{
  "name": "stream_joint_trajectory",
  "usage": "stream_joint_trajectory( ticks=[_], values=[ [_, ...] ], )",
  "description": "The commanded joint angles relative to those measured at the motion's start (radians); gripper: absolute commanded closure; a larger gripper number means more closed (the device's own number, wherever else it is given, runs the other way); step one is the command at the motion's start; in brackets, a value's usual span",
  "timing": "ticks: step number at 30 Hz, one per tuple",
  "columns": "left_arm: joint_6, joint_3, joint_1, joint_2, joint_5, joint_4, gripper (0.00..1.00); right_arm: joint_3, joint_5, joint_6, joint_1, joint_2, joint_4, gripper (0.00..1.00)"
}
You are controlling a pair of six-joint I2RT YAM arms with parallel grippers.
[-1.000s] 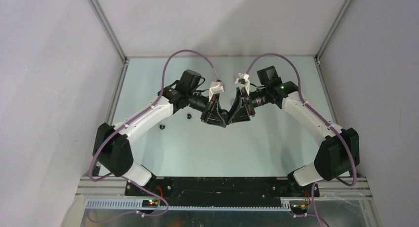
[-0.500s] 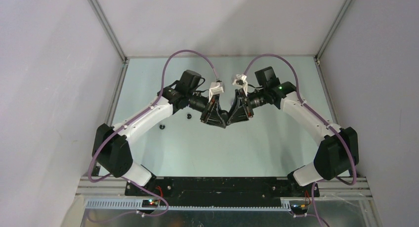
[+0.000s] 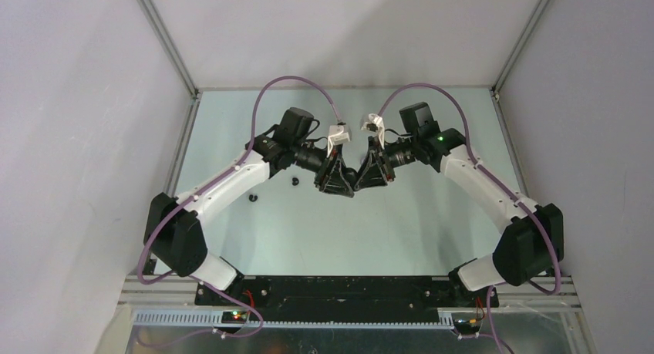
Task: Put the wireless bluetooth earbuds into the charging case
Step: Pick up the charging case at the center of the board.
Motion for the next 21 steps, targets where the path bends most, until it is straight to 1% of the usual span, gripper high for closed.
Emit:
stream_joint_trajectory(
  ticks=[1, 5, 7, 9, 11, 13, 14, 17, 21],
  values=[
    [-0.038, 0.031, -0.004, -0.023, -0.034, 0.049, 0.49, 0.007, 0.038, 0.034, 0.009, -0.045, 0.042, 0.78],
    [-0.054, 0.029, -0.004, -0.018, -0.049, 0.065, 0.5, 0.007, 0.055, 0.037, 0.02, -0.05, 0.046, 0.78],
    [-0.056, 0.028, -0.004, -0.015, -0.049, 0.068, 0.52, 0.007, 0.059, 0.037, 0.023, -0.052, 0.048, 0.77],
    [-0.056, 0.026, -0.004, -0.016, -0.049, 0.069, 0.57, 0.007, 0.063, 0.036, 0.025, -0.053, 0.048, 0.77],
    [-0.056, 0.024, -0.004, -0.016, -0.047, 0.071, 0.63, 0.007, 0.063, 0.034, 0.026, -0.055, 0.047, 0.77],
    [-0.055, 0.024, -0.004, -0.015, -0.044, 0.07, 0.65, 0.007, 0.066, 0.031, 0.025, -0.056, 0.048, 0.77],
    [-0.053, 0.023, -0.004, -0.016, -0.04, 0.069, 0.65, 0.007, 0.066, 0.03, 0.023, -0.056, 0.047, 0.77],
    [-0.049, 0.024, -0.004, -0.015, -0.027, 0.064, 0.59, 0.007, 0.057, 0.034, 0.016, -0.056, 0.048, 0.77],
    [-0.038, 0.03, -0.005, -0.015, -0.016, 0.054, 0.54, 0.007, 0.046, 0.033, 0.005, -0.06, 0.047, 0.77]
  ],
)
